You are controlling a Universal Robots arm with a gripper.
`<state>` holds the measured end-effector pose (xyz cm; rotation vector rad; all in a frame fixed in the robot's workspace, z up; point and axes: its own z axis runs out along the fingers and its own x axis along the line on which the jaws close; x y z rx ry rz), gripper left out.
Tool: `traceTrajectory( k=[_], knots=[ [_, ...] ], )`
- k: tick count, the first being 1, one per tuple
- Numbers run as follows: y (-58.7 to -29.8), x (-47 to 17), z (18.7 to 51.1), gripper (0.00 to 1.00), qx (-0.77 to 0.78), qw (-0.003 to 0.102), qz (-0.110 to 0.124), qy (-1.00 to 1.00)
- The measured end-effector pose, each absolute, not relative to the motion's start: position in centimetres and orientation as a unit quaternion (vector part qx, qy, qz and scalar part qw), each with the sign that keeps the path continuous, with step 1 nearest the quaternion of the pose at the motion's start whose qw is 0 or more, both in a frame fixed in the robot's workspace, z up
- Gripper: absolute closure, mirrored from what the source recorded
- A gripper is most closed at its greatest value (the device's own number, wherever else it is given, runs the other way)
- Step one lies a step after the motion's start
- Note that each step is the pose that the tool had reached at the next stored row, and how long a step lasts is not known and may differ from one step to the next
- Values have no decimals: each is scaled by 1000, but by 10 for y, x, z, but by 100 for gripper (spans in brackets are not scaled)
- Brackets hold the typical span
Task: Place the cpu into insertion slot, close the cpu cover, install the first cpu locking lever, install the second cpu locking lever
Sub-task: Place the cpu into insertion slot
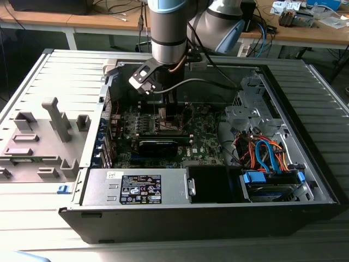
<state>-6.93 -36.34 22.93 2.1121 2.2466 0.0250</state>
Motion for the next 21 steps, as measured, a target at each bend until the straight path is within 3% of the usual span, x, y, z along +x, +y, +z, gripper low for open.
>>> traceTrajectory(
  k=[21],
  knots=[
    [-369, -67, 216, 45, 685, 30, 7, 728]
  ],
)
